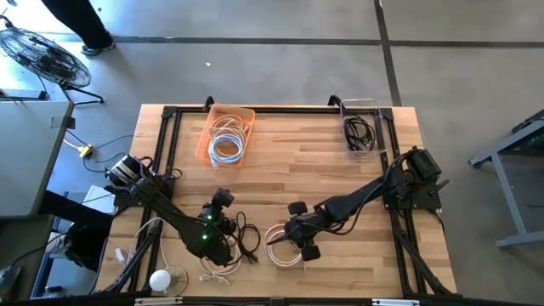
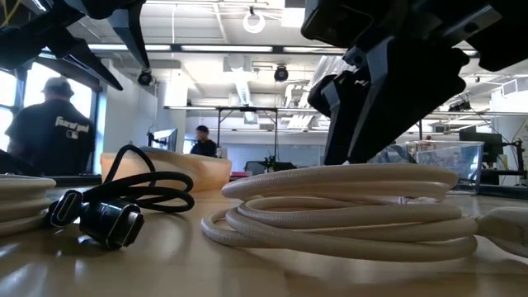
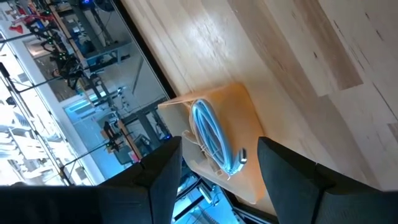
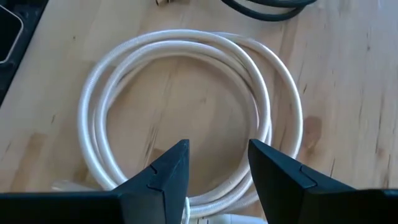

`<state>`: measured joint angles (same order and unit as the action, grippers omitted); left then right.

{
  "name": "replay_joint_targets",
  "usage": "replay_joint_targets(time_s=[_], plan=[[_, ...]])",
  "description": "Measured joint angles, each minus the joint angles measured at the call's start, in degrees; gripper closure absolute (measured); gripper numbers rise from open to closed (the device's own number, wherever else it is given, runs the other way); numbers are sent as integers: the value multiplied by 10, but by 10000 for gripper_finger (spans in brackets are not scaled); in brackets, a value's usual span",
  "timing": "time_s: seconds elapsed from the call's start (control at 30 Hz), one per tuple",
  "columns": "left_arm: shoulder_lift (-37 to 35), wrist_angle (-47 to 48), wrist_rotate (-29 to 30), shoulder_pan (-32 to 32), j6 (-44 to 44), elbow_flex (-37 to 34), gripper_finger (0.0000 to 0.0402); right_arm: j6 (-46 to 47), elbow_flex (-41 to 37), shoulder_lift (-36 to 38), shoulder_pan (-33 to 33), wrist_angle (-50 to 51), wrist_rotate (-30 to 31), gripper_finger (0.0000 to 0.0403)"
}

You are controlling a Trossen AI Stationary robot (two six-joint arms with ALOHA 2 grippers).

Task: Pick & Place USB Port
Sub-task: Put the light brown hdmi cable into the orange bin

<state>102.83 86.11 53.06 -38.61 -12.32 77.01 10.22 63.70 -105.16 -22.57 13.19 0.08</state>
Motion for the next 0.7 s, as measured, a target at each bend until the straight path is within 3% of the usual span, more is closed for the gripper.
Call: replay_joint_targets(time_s=[0.7], plan=[[0, -11, 4, 0, 2, 0, 198, -5, 0, -32, 27, -16, -42, 247]])
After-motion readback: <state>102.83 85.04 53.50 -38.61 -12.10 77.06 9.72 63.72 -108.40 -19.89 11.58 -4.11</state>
